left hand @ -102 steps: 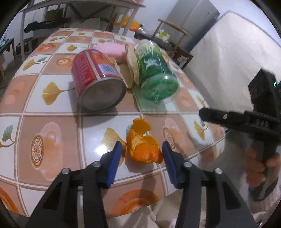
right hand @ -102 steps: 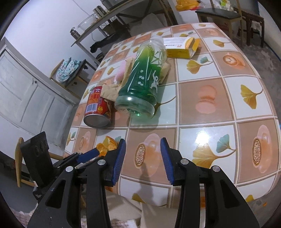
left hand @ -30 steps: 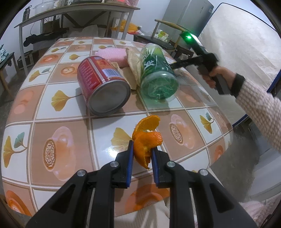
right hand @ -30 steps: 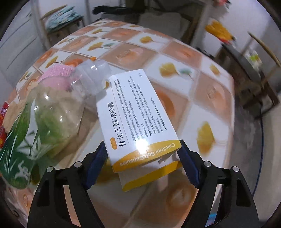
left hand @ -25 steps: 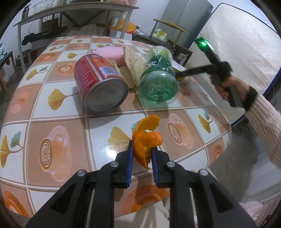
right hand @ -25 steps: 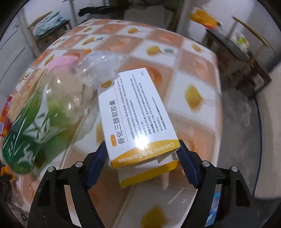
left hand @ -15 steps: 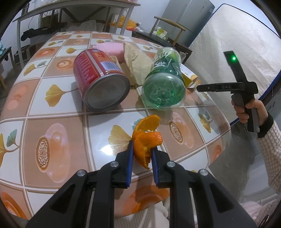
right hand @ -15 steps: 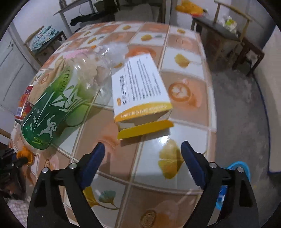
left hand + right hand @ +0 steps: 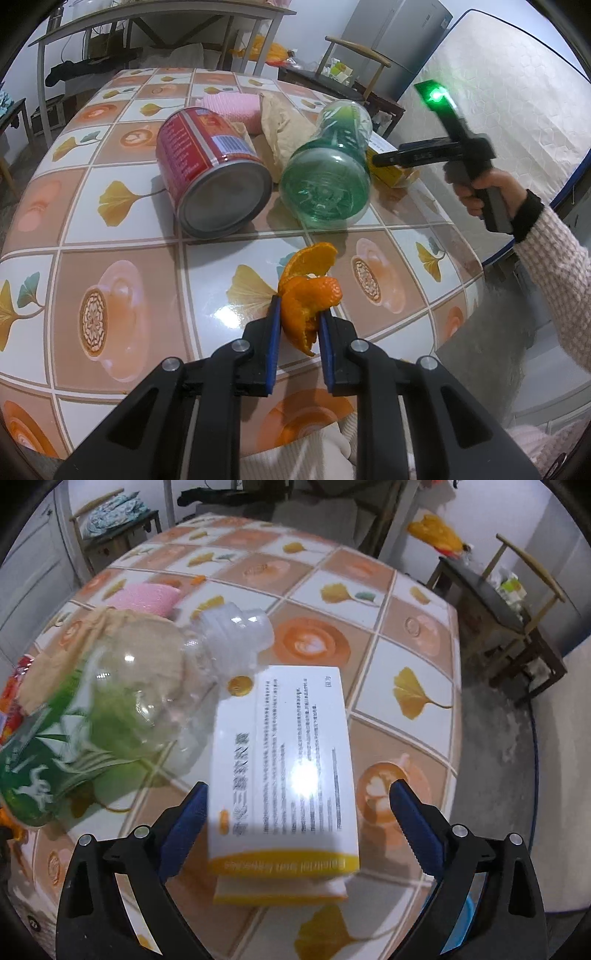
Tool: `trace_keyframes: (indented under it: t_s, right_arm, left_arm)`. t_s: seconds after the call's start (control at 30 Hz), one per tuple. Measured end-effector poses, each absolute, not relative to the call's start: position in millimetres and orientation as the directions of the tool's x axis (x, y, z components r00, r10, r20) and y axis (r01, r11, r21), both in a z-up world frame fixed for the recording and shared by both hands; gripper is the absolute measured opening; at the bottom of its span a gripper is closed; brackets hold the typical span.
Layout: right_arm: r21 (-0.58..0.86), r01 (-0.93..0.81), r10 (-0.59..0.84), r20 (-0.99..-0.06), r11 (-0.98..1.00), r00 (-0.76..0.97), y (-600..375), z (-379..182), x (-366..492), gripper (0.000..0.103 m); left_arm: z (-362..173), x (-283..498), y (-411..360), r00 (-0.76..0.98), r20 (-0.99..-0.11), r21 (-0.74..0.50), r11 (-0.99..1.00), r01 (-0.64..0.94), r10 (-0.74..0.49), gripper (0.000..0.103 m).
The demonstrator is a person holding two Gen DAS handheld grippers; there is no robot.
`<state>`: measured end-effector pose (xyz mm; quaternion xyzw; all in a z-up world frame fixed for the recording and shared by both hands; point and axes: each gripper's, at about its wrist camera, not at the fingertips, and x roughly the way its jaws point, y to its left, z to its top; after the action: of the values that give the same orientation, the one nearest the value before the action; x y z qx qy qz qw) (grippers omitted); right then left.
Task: Collect trash
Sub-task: 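Grasp the white-and-yellow Calcitriol box with the right tool while the left tool holds the peel, then lift the Calcitriol box off the table with the right tool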
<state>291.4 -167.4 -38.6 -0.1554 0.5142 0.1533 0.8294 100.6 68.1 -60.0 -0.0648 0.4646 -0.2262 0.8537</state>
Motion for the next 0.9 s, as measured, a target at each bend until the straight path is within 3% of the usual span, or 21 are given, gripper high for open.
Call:
trace_keyframes:
  t_s: [0.03, 0.07, 0.3, 0.9]
  right_arm:
    - [-0.09, -0.407, 0.098, -0.903, 0.909, 0.418, -169, -40, 294, 0.085]
    - [-0.069, -0.39, 0.106, -0.907, 0.918, 0.408, -172, -41, 296, 0.074]
    - [0.01, -0.21, 0.099, -0.903, 0.978, 0.418, -200, -33, 298, 0.072]
    - [0.128, -0.149, 0.182, -0.877, 0.981, 0.445, -216, -20, 276, 0.071]
  left_arm:
    - [-59, 100, 68, 0.468, -0.762, -0.32, 0.889, 0.327, -0.447, 0.018]
    - [-59, 100, 69, 0.469, -0.762, -0.32, 0.889, 0.328, -0.447, 0.018]
    - [-59, 99, 69, 0.468, -0.762, -0.32, 0.888, 0.329, -0.448, 0.018]
    - [-53, 97, 67, 0.481, -0.761, -0.301, 0.894, 0.332, -0.435, 0.018]
